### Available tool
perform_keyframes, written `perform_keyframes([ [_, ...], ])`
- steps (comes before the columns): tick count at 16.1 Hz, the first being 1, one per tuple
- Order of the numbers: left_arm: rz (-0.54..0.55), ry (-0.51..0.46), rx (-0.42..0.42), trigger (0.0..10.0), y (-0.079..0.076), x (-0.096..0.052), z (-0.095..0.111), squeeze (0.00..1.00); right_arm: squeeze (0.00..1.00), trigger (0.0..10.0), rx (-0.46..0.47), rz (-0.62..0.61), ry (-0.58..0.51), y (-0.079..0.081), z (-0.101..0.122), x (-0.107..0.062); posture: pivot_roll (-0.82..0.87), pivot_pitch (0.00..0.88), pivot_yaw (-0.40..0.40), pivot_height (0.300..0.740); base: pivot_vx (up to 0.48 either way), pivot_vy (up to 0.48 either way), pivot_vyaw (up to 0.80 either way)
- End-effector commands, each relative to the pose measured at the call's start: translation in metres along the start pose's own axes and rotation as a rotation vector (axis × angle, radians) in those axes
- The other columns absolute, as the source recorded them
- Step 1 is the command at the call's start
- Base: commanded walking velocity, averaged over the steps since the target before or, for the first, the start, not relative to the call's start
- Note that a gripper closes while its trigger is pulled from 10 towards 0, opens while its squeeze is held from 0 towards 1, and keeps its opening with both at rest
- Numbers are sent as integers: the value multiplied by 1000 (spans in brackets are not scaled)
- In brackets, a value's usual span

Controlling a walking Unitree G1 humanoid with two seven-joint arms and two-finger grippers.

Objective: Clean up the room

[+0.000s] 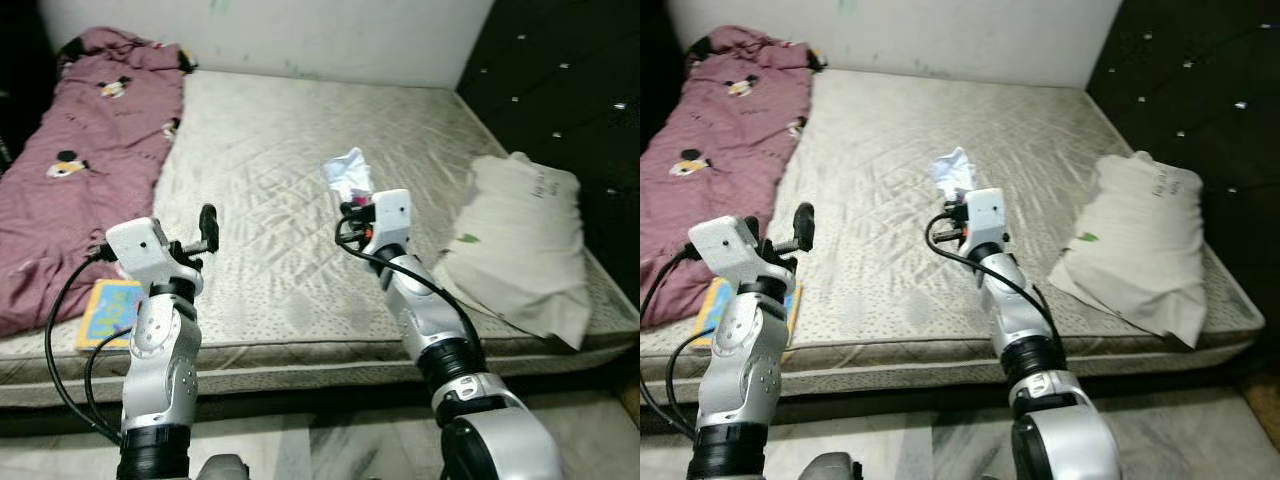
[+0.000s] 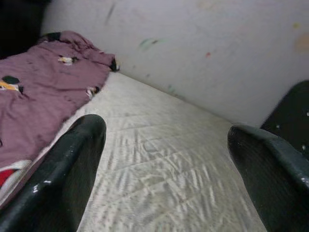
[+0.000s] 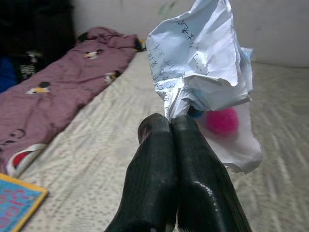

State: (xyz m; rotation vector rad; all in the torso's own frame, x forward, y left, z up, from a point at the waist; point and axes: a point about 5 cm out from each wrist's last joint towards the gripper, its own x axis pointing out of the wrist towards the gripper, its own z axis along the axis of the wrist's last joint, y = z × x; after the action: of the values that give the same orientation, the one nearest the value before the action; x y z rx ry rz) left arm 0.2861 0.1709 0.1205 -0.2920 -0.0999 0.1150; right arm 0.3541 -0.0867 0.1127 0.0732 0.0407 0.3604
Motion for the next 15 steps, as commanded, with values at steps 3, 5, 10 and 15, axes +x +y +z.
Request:
perform_keyframes([
  [3, 49, 18, 110, 10000, 14, -8, -8, 0, 0, 10000, -39, 15, -18, -6, 0, -6, 105, 0, -84, 740, 0, 0, 0],
  [5, 64, 23, 118, 10000, 18, -8, -11, 0, 0, 10000, -56, 21, -30, -6, -1, -8, 88, 0, -64, 740, 0, 0, 0],
  [10, -104, 69, 148, 10000, -16, 15, -21, 0, 0, 10000, -144, -25, -101, -15, 1, -26, -45, 0, 61, 740, 0, 0, 0],
  [15, -199, 52, 153, 10000, -37, 29, -17, 0, 0, 10000, -218, -76, -57, -27, -8, -49, -105, 0, 111, 740, 0, 0, 0],
])
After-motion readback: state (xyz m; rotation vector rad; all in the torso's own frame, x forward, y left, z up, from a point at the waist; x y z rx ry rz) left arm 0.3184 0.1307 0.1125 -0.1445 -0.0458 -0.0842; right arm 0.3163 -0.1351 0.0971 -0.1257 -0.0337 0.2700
